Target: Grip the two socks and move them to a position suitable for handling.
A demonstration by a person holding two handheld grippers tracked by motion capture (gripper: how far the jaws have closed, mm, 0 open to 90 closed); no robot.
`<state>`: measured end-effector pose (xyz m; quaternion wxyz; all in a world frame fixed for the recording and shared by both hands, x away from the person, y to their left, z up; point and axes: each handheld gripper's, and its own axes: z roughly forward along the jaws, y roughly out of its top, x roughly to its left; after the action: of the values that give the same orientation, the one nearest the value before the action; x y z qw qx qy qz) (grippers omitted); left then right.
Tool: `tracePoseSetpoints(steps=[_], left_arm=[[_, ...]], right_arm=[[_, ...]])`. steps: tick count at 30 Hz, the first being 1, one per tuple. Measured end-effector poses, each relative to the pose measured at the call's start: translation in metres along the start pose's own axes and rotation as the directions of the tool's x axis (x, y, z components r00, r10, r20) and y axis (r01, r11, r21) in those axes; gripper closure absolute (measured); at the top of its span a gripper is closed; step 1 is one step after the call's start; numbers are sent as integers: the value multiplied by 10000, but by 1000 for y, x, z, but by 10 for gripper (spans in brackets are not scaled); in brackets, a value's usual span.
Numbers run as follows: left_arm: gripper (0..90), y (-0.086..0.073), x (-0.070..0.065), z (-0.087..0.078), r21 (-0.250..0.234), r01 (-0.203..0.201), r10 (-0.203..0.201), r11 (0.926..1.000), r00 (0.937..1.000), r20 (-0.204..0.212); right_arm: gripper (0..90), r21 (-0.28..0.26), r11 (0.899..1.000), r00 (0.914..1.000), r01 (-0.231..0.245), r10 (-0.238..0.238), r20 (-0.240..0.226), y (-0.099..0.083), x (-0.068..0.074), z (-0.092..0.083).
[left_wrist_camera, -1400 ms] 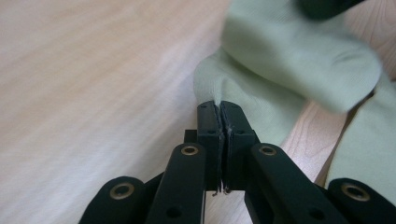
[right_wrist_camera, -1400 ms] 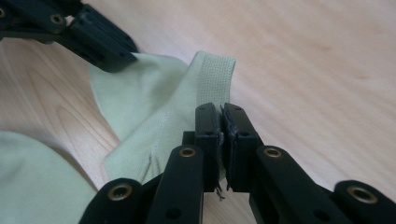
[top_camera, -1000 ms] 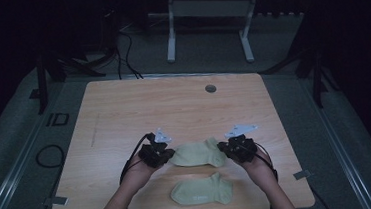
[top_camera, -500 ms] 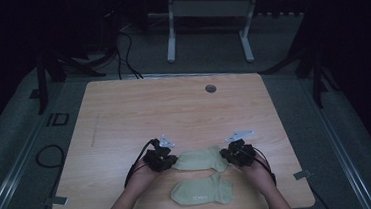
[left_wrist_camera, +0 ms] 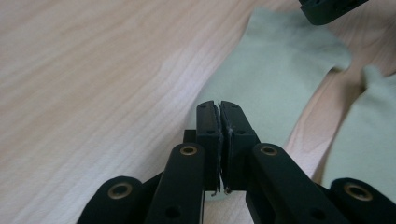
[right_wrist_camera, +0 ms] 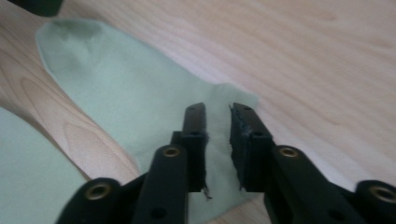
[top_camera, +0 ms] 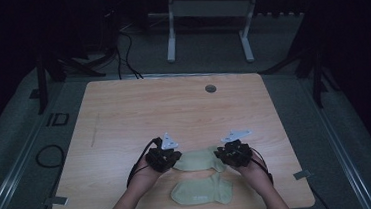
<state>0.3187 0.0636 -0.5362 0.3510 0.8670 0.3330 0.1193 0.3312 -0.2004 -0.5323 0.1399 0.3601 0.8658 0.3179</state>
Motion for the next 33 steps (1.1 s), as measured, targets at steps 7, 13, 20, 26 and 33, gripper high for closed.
tracePoseSetpoints(steps=[7, 13, 20, 26, 33], left_arm=[[744, -14, 5, 19, 277, 127, -137, 9995, 9992, 385], [518, -14, 1, 20, 327, -153, 137, 9993, 9986, 511], [518, -17, -3, 20, 166, -433, 429, 9989, 9988, 250], [517, -14, -5, 22, 196, -449, 445, 9988, 9988, 210], [512, -13, -8, 22, 156, -370, 366, 9992, 9990, 254]], right_arm=[[596, 402, 9983, 9991, 417, -416, -27, -8, 0, 18], [537, 363, 9949, 9956, 942, -942, -17, -11, 2, 17], [518, 230, 9954, 9955, 933, -930, -153, -19, -8, 12], [516, 419, 9945, 9953, 963, -957, -172, -18, -11, 11], [469, 415, 9945, 9950, 964, -952, -299, -16, -12, 11]])
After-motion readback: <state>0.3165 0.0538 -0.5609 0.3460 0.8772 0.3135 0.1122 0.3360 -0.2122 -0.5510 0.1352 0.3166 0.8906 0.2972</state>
